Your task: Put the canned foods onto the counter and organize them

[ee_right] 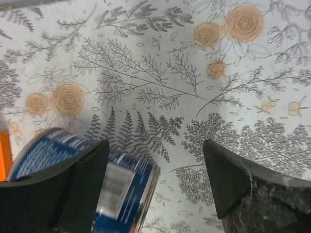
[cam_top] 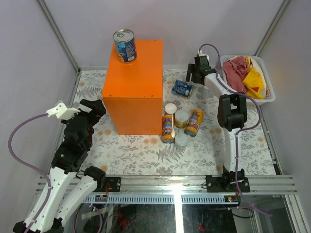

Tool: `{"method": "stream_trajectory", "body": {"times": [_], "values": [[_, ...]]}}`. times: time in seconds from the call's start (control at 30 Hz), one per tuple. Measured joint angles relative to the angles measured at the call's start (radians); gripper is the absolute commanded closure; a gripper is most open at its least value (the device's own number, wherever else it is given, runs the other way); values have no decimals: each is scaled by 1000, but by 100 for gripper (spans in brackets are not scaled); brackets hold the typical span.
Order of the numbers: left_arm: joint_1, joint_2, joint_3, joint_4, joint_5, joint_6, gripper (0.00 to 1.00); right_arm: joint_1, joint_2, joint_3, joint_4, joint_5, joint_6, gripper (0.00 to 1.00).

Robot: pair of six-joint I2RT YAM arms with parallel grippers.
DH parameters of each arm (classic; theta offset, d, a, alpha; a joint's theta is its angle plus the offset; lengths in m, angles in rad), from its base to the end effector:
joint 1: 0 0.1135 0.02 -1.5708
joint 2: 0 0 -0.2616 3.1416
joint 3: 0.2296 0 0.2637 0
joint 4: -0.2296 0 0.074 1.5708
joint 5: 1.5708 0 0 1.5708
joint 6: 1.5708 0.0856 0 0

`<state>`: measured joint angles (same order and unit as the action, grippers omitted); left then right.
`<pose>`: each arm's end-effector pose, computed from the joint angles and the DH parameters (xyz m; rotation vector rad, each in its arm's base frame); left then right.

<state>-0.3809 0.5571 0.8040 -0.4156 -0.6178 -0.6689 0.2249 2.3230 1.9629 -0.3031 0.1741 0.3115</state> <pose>0.1800 -0.0187 0.3486 -0.6787 1.5740 -0.2430 0.5735 0.1160 0.1727 0.1907 2.2159 0.1002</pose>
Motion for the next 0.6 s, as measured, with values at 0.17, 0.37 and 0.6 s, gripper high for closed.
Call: {"method": "stream_trajectory", "body": {"times": [0.17, 0.37, 0.6], "values": [[0, -14, 0, 0, 18, 0, 8, 2, -85, -18, -2, -7, -57, 11], [0, -20, 0, 1, 35, -1, 8, 2, -120, 122, -71, -161, -159, 8], [0, -30, 0, 2, 53, 1, 8, 20, -121, 153, -167, -404, -289, 6]]}}
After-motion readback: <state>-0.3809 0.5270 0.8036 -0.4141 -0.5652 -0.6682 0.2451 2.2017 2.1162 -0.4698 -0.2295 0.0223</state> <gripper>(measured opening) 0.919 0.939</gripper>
